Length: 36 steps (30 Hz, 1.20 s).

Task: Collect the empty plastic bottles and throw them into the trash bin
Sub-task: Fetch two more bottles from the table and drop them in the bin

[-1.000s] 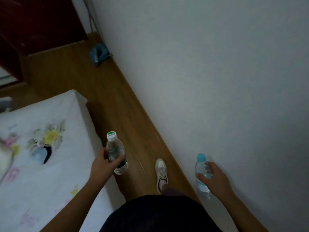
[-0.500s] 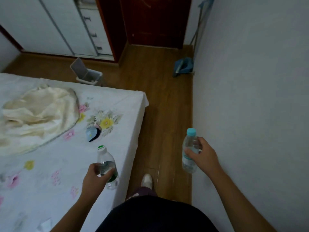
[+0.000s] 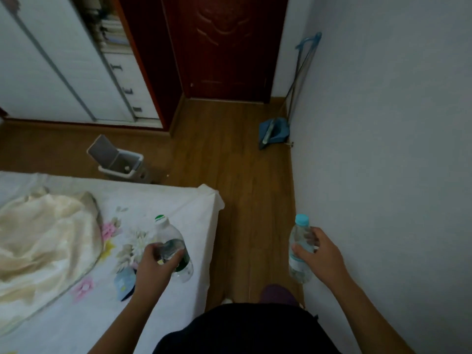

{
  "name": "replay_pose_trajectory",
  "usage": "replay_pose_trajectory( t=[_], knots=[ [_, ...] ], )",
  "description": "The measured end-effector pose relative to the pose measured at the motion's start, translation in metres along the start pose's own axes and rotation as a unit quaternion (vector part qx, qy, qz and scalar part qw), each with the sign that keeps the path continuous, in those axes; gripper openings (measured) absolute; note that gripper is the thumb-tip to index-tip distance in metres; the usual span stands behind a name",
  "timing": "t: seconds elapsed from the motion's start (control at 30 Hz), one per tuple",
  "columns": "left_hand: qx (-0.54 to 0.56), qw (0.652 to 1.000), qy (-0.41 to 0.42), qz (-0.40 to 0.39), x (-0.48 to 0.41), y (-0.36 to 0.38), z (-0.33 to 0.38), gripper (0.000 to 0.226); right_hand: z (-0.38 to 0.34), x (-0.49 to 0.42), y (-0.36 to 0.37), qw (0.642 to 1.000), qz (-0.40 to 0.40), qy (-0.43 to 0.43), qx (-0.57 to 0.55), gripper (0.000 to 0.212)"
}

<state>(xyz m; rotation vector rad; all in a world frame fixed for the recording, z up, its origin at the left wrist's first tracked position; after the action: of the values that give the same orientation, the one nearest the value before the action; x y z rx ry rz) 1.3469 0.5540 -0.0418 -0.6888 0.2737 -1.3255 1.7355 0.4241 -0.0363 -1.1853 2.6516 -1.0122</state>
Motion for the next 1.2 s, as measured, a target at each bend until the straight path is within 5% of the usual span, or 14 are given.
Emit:
replay_pose_trajectory(
  t=[0.33, 0.8, 1.2],
  knots=[
    [-0.008, 0.997, 0.072, -0.028, -0.158, 0.106, 0.137, 0.059, -0.026, -0.156, 0.013, 0.998, 0.027, 0.057, 0.006, 0.051],
    [-0.033, 0.992, -0.084, 0.088, -0.281, 0.133, 0.175, 0.051, -0.223, -0.403, 0.109, 0.989, -0.133, -0.069, 0.005, 0.060],
    [0.046, 0.991, -0.113, 0.046, -0.471, 0.199, 0.267, 0.053, -0.285, -0.569, 0.167, 0.991, -0.104, -0.021, 0.079, 0.074]
  ],
)
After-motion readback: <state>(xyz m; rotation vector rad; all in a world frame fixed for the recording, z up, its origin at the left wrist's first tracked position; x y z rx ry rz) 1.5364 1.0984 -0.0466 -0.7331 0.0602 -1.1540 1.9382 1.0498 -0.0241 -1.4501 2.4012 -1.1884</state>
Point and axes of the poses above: each hand's wrist, its own x-axis away from the middle knuckle, its own y-axis out of the palm, z = x × y, the point moved 2 cm from there along -x, towards the middle knuckle, and after that the axes turned 14 degrees about z, right-handed, at the moved point
